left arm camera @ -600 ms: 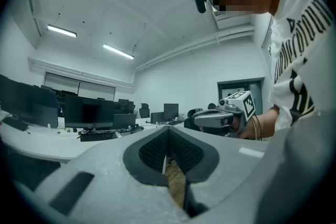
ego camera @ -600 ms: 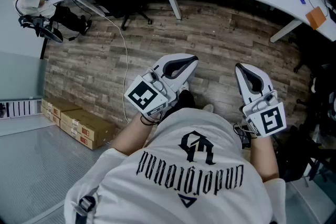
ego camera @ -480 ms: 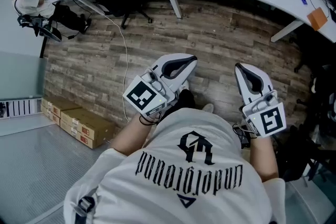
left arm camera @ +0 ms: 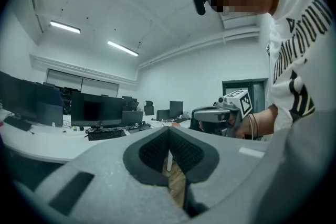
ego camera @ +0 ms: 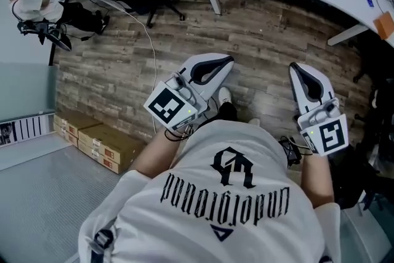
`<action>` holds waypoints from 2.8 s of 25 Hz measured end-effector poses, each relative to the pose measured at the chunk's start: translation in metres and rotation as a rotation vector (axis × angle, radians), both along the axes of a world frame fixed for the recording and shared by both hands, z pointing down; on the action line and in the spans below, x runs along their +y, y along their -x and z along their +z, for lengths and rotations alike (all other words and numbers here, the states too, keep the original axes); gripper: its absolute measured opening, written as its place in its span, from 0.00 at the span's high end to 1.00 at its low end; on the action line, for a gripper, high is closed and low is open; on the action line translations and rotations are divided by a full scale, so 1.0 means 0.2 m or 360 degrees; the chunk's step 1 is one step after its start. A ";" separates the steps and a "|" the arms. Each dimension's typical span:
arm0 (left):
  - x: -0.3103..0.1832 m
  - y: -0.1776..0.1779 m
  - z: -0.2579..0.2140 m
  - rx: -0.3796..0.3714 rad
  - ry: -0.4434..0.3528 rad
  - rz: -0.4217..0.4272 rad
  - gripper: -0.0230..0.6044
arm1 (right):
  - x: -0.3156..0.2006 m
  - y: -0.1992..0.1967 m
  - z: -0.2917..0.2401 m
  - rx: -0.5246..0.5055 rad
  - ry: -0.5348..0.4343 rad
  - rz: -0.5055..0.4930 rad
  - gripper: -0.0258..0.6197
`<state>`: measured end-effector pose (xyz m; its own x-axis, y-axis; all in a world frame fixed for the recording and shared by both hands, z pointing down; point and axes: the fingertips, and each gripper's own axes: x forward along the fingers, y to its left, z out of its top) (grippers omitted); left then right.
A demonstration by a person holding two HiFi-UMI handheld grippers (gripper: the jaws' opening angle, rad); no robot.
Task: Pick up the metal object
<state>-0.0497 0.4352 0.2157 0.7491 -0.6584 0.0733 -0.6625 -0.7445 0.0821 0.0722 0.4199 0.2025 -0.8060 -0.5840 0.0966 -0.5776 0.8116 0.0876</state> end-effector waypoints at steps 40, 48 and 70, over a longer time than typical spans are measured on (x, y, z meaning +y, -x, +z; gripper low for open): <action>-0.94 0.45 0.06 -0.0027 0.0039 -0.0002 0.94 | -1.00 0.44 0.03 -0.0076 -0.0030 -0.0027 0.94; -1.35 0.11 0.12 -0.0012 0.0075 0.0125 0.94 | -1.40 0.16 0.09 -0.0074 0.0028 0.0044 0.94; -2.06 -0.33 0.09 0.0002 0.0052 0.0165 0.94 | -1.96 -0.40 0.14 0.0010 0.0124 0.0212 0.94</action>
<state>0.0169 0.0239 0.2338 0.8130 -0.5749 0.0926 -0.5821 -0.8059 0.1082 0.1524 0.0269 0.2298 -0.7211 -0.6761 0.1510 -0.6802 0.7324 0.0313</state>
